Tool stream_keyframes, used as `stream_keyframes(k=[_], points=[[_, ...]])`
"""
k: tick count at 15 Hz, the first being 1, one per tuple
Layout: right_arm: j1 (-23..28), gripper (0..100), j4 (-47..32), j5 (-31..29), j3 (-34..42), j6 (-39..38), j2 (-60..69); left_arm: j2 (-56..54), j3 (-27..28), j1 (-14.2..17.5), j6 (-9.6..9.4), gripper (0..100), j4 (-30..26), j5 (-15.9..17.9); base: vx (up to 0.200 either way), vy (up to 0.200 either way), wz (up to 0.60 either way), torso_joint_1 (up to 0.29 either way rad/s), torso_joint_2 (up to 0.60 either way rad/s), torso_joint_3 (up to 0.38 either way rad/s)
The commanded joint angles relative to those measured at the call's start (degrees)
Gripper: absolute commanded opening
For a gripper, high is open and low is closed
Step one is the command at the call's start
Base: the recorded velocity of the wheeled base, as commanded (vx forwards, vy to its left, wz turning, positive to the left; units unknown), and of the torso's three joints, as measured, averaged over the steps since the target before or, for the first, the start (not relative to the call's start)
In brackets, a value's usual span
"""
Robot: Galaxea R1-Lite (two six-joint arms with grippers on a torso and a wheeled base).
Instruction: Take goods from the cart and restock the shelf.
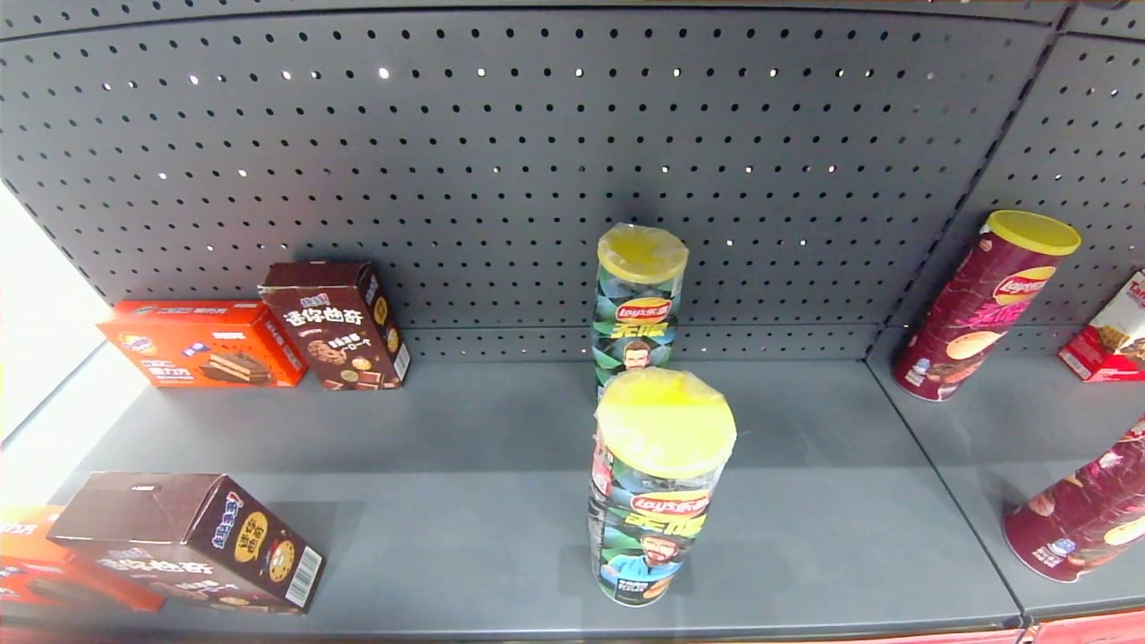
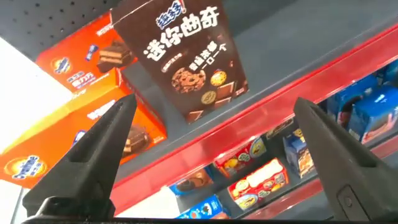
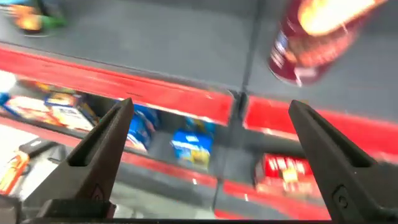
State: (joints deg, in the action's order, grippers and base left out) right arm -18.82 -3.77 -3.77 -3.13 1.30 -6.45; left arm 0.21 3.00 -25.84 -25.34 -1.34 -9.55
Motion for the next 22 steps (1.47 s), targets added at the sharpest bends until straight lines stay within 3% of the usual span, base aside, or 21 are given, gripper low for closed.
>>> stream_keyframes(k=[1,2,4,5,6,8,10,14,16,18,22], points=[[5.6,100,0.0,-0.1,0.1,-0.3,-6.3,2.0,-0.1,4.3,0.38,100,-0.1,0.0,0.000,0.000,0.00,0.000,0.00,0.000],[12.5,100,0.0,-0.3,0.1,-0.2,-7.9,3.9,-0.1,9.7,2.49,100,-0.1,0.0,0.000,0.000,0.00,0.000,0.00,0.000],[19.9,100,0.1,0.4,0.1,-0.3,-1.6,3.7,-0.4,10.6,2.76,100,0.5,-0.8,0.000,0.000,0.00,0.000,0.00,0.000],[20.4,100,0.1,0.2,0.1,-0.7,1.5,3.7,-0.5,10.6,2.58,100,0.6,-3.2,0.000,0.000,0.00,0.000,0.00,0.000],[20.6,100,0.3,-0.7,0.1,-2.1,3.6,3.7,-0.5,10.6,2.58,100,0.6,-7.9,0.000,0.000,0.00,0.000,0.00,0.000],[20.5,100,0.1,-1.9,0.1,-2.3,3.0,4.5,-0.4,11.5,2.40,100,0.5,-8.1,0.000,0.000,0.00,0.000,0.00,0.000],[18.1,100,1.0,2.7,0.8,-3.2,1.0,6.5,-0.4,15.6,2.32,100,0.4,-8.1,0.000,0.000,0.00,0.000,0.00,0.000],[20.9,100,2.2,-0.2,2.2,-3.9,3.6,8.0,-0.4,22.2,1.70,100,0.5,-8.1,0.000,0.000,0.00,0.000,0.00,0.000],[20.3,100,3.9,0.0,3.1,-2.6,4.1,4.4,-0.4,23.6,1.70,100,0.5,-8.0,0.000,0.000,0.00,0.000,0.00,0.000],[19.9,100,3.9,0.2,3.1,-2.0,6.2,3.7,-0.5,23.6,2.49,100,0.6,-7.0,0.000,0.000,0.00,0.000,0.00,0.000],[19.8,100,4.0,0.2,3.1,-2.0,6.2,3.7,-0.5,23.5,3.55,100,0.6,4.1,0.000,0.000,0.00,0.000,0.00,0.000]])
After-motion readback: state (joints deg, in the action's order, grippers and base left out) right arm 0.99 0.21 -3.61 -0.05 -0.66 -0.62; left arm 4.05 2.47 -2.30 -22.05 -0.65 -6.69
